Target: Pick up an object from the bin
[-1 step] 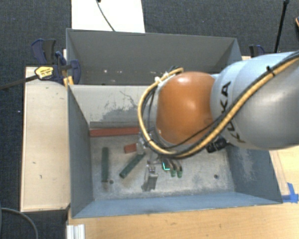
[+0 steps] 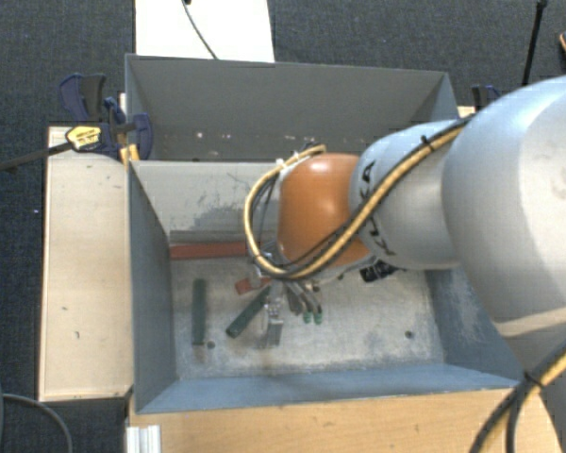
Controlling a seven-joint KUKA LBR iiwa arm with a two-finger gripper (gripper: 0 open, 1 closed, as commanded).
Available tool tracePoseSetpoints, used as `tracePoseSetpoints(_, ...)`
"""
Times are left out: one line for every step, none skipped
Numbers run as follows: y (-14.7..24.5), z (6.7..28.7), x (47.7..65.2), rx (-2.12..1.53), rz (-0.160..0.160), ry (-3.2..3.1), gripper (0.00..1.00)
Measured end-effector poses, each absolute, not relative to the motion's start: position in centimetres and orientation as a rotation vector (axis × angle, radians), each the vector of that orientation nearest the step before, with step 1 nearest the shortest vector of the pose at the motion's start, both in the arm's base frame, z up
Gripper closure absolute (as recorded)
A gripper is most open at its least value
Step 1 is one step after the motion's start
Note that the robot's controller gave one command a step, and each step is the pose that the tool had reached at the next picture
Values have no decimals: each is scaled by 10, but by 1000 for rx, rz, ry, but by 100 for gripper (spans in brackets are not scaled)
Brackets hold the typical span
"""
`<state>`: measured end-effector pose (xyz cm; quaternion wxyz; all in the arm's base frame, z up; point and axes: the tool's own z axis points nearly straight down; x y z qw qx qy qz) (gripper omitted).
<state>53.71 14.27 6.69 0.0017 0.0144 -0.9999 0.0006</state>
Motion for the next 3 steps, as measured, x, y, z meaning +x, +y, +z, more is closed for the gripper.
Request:
tracePoseSetpoints(144,72,539,36,-4,-3147,100)
tracePoseSetpoints(144,71,538,31,-2,-3142,0)
tracePoseSetpoints(133,128,552,166,-2,-3146,0)
